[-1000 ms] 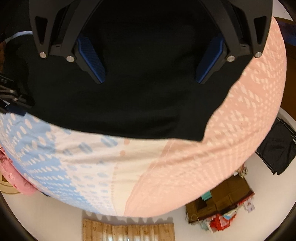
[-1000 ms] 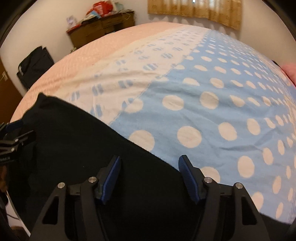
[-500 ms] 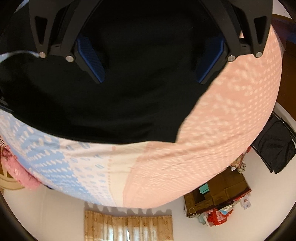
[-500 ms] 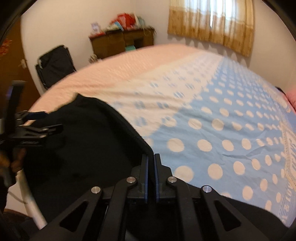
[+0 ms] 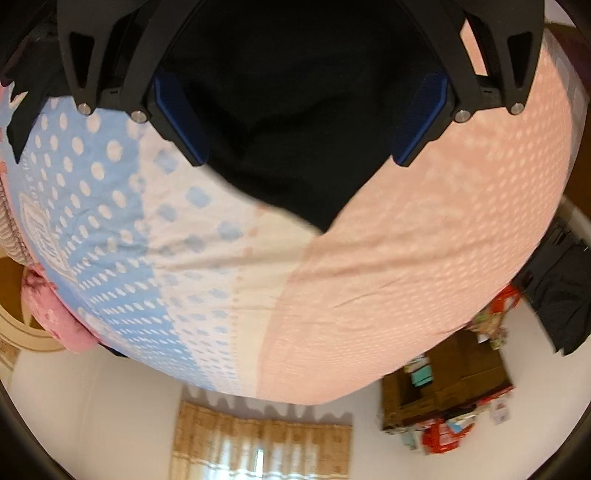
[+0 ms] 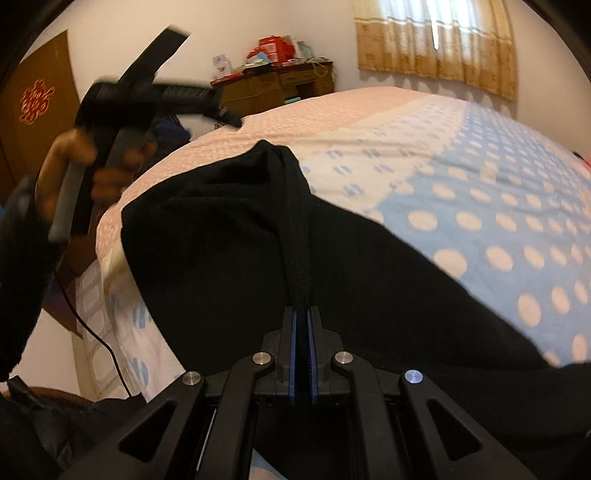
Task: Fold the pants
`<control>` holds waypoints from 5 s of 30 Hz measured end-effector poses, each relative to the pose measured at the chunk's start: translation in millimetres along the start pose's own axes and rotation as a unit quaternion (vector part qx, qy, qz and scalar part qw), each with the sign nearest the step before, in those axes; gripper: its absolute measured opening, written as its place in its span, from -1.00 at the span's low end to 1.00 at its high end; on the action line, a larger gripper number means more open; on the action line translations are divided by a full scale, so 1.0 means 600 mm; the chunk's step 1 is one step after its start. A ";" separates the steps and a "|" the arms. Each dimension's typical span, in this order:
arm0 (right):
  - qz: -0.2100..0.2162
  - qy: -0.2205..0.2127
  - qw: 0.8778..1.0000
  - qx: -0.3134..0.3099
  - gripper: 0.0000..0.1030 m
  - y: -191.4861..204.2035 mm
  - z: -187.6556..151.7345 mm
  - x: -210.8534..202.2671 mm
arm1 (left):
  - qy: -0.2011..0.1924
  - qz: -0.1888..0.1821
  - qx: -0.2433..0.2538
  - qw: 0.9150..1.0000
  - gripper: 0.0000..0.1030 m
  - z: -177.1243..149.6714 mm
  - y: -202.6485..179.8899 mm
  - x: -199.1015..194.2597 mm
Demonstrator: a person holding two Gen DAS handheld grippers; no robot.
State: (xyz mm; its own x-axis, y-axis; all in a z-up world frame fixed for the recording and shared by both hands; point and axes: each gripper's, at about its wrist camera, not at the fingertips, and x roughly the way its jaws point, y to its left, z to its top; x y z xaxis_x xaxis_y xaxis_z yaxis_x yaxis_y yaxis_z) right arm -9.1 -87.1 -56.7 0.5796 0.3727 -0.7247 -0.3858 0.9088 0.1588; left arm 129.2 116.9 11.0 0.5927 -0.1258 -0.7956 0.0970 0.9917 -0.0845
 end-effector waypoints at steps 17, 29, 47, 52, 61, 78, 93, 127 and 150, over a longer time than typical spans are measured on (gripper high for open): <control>-0.014 -0.016 1.000 0.011 -0.89 -0.002 -0.032 0.005 | 0.102 0.030 0.003 0.994 -0.80 0.013 -0.051 0.142; -0.013 -0.086 0.996 0.000 -0.89 0.025 0.003 -0.093 | -0.093 -0.057 -0.040 0.993 -0.81 -0.029 0.036 -0.095; 0.000 -0.008 1.000 -0.027 -0.90 0.074 -0.074 -0.012 | 0.165 -0.027 -0.056 0.984 -0.19 0.002 -0.043 0.143; -0.001 -0.007 0.999 -0.034 -0.90 0.077 -0.078 -0.006 | 0.145 -0.015 -0.043 0.988 -0.86 -0.004 -0.047 0.138; -0.016 -0.080 0.995 0.061 -0.89 0.012 -0.063 -0.070 | -0.006 -0.118 -0.087 0.989 -0.94 -0.026 0.032 0.003; 0.012 -0.081 0.983 0.165 -0.89 -0.038 -0.058 -0.071 | -0.033 -0.072 -0.156 0.985 -0.82 -0.228 0.168 -0.062; 0.062 -0.124 0.921 0.365 0.45 -0.142 -0.180 -0.174 | -0.084 -0.097 -0.111 0.986 0.29 -0.233 0.154 -0.091; -0.017 -0.087 0.929 0.360 -0.86 -0.125 -0.144 -0.205 | -0.101 -0.102 -0.193 0.971 -0.78 -0.239 0.196 -0.139; -0.021 -0.126 0.954 0.270 0.11 -0.139 -0.126 -0.242 | -0.176 0.065 -0.071 0.980 -0.20 -0.236 0.150 -0.160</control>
State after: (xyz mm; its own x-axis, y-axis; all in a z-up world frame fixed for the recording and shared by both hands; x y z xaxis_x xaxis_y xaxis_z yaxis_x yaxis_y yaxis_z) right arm -115.3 -231.0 -15.1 0.7672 0.3053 -0.5641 0.0287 0.8622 0.5057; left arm -31.8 222.1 -5.2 0.8338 0.0243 -0.5515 -0.0940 0.9907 -0.0986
